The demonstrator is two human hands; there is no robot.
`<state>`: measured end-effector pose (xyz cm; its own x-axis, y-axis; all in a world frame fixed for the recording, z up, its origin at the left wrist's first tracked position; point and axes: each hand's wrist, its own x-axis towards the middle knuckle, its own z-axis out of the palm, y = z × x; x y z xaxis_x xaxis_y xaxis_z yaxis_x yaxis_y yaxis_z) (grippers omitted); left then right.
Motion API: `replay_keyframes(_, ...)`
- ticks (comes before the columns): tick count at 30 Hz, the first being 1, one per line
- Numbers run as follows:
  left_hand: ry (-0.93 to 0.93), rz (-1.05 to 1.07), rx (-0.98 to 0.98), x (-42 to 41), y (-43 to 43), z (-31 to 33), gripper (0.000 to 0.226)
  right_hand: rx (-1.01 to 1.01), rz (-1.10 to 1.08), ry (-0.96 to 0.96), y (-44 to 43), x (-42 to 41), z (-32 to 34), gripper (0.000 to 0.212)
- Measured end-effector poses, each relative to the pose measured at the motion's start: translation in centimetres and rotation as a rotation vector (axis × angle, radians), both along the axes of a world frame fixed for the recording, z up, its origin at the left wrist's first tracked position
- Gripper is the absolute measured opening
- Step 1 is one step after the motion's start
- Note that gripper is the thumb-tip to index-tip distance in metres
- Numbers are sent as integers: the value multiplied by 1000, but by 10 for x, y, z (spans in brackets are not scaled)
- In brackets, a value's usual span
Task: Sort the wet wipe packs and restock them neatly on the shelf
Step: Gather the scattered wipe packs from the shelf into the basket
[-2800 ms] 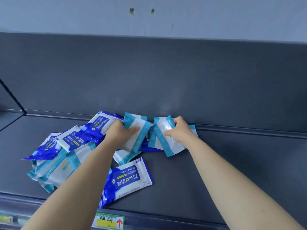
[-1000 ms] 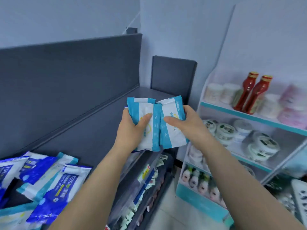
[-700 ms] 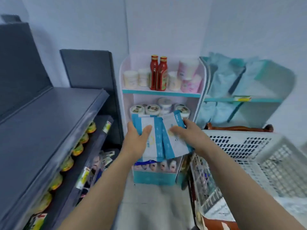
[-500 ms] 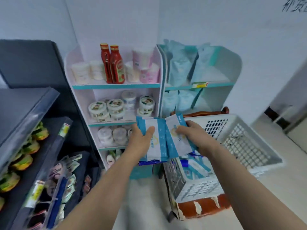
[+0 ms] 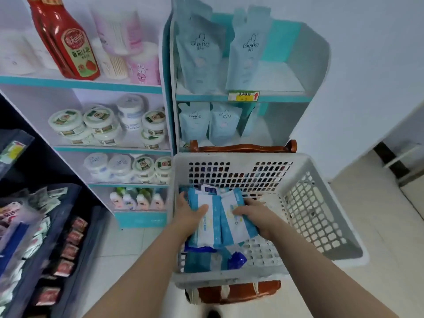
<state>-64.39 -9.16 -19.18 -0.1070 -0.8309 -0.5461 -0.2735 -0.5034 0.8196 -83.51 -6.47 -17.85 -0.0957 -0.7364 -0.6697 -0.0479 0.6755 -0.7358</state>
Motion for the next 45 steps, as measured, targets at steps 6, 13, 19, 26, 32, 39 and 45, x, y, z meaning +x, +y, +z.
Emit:
replay_keyframes(6,-94,104,225,-10,13,-48,46,221,104,-135,-7,-12,-69,33)
replay_keyframes(13,-427,-127,311,-10,12,-87,55,328,453,167,-8,-11,-114,44)
replay_keyframes(19,-555,-175,327,-17,8,-97,43,326,690,415,-9,-9,-132,45)
replay_keyframes(26,-550,-75,292,-19,8,-88,40,262,676,480,-10,-11,-128,39)
replay_keyframes(32,-488,-63,33,-19,11,-47,7,69,672,523,-10,-1,-86,19)
replay_keyframes(39,-419,58,-273,35,20,51,31,-354,722,595,-44,61,30,29)
replay_keyframes(45,-661,286,-520,173,57,134,23,-748,797,529,-51,189,133,38)
